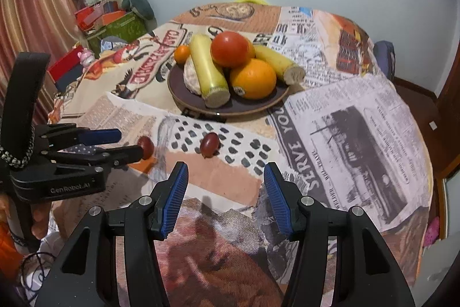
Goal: Organize fruits
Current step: 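Grasp a red grape with the left tool while the right tool grasps another grape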
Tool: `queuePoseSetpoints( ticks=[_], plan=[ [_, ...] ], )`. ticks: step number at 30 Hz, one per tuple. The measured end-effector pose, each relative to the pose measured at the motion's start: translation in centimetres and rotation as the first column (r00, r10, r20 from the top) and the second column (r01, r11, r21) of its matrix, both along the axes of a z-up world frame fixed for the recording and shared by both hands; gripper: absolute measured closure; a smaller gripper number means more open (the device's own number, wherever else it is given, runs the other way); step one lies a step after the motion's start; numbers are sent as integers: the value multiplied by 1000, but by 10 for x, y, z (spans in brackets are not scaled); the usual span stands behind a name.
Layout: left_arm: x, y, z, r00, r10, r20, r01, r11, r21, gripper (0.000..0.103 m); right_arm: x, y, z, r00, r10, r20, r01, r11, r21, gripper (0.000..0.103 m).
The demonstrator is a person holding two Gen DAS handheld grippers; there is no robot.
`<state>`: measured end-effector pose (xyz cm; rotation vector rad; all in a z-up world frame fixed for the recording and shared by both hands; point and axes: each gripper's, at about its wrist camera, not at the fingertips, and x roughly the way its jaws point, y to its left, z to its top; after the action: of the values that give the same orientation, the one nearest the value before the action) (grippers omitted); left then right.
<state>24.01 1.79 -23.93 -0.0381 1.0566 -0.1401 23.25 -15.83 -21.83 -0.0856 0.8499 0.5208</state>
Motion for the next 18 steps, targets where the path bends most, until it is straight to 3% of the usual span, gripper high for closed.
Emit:
queuePoseSetpoints(
  ticks=[4, 6, 8, 18],
  plan=[
    [2, 2, -4, 1000, 8, 15, -8, 1000, -5, 62, 5, 2, -9, 1000, 4, -23, -4, 1000, -3, 52],
    [3, 3, -5, 1000, -2, 16, 2, 1000, -22, 75, 8, 5, -12, 1000, 8, -30, -8, 1000, -4, 52],
    [3, 3, -5, 1000, -15, 18, 15, 999, -32, 80, 10, 8, -13, 999, 17, -33, -17, 1000, -1, 52],
    [6, 15, 6, 999, -5, 52, 7, 999, -41, 81, 22, 22, -18, 999, 37, -31, -37, 999, -1, 52]
  ],
)
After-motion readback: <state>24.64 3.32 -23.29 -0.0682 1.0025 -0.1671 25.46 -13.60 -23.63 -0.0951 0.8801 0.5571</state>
